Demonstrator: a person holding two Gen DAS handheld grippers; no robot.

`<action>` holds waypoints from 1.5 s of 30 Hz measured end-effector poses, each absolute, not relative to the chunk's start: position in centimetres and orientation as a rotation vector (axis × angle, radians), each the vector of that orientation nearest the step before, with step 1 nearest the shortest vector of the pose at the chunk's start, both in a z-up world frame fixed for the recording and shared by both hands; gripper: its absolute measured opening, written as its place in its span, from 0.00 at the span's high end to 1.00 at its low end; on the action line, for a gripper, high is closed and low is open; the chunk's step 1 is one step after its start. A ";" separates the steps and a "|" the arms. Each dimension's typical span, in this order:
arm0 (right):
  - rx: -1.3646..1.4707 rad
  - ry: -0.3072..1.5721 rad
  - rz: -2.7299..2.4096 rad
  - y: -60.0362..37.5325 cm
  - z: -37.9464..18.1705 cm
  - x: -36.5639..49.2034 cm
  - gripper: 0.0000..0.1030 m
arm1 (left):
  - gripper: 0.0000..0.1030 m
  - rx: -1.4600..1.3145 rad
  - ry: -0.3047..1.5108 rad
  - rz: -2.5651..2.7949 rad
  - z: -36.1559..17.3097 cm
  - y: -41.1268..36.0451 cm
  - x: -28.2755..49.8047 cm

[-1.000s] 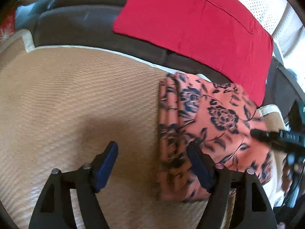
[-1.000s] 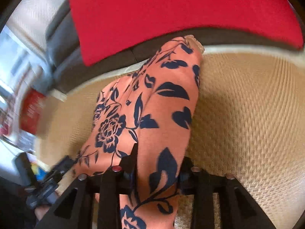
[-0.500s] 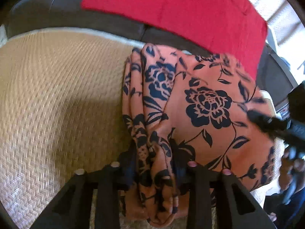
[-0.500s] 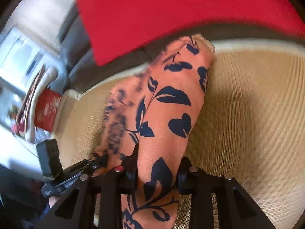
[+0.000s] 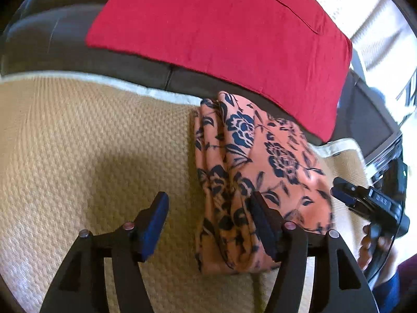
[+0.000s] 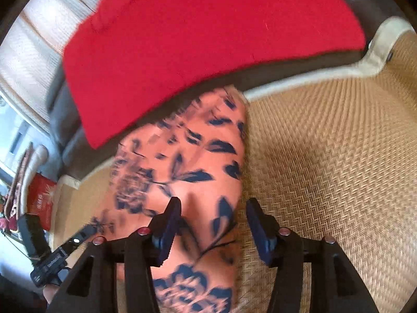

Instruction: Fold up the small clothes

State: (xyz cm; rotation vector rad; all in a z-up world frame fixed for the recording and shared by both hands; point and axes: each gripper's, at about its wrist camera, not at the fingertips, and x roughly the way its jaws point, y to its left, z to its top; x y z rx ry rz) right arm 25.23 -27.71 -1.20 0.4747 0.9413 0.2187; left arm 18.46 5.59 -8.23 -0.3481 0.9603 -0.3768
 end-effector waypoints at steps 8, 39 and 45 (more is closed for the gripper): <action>0.451 0.886 0.358 -23.5 1.7 21.9 0.29 | 0.87 -0.355 1.130 -0.414 -10.9 2.9 20.2; 0.530 1.021 0.236 -29.6 -2.1 29.7 0.21 | 1.00 -0.300 1.187 -0.231 -12.7 5.3 26.6; 0.566 0.911 0.334 -28.7 1.8 28.1 0.17 | 0.58 -0.355 1.050 -0.286 -7.8 6.9 22.8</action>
